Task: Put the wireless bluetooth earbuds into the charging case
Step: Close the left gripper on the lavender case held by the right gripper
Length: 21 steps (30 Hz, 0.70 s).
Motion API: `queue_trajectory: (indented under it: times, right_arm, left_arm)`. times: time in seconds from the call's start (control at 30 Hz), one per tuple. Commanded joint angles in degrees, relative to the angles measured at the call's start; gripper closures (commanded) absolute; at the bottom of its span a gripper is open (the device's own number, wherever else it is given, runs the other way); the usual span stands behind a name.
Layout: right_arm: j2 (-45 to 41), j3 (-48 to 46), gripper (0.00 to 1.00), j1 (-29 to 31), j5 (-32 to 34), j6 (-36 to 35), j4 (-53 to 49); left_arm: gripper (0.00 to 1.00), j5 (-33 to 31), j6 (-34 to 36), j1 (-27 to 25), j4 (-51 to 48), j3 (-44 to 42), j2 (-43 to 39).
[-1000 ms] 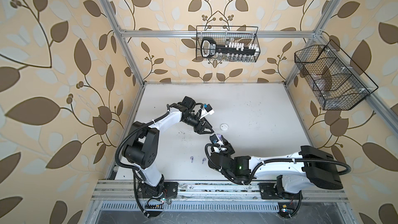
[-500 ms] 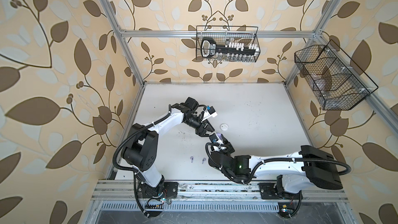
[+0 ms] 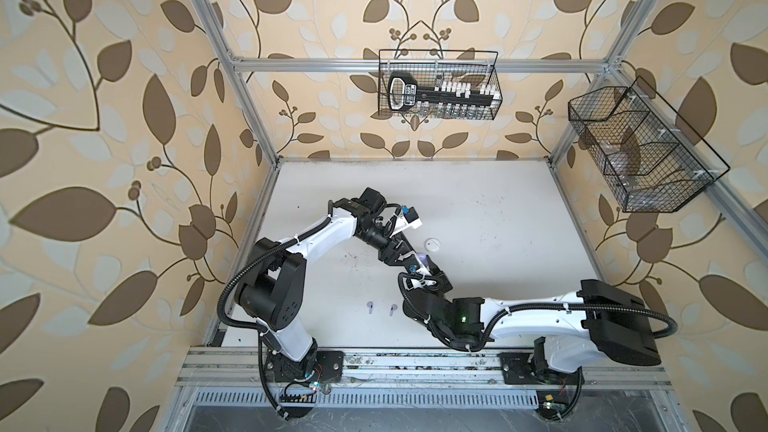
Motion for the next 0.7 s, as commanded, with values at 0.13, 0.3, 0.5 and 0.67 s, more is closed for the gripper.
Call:
queue_trajectory:
  times: [0.13,0.3,0.5,0.67]
  right_arm:
    - [0.56,1.70,0.63,-0.19,0.81,-2.24,1.56]
    - [1.07,2.24,0.63,-0.32,0.66,-3.14,2.07]
    - [1.39,2.84,0.63,-0.66,0.50,-3.83,2.20]
    - [1.99,3.41,0.63,-0.77,0.29,-4.01,1.19]
  left_arm:
    - [0.53,2.63,1.97,-0.87,-2.61,2.35,0.69]
    - [0.57,2.89,2.17,-1.02,-2.99,2.59,0.80]
    - [0.65,3.17,2.75,-1.16,-3.77,2.95,1.04]
    - [0.75,3.33,3.29,-1.20,-4.30,3.14,1.13]
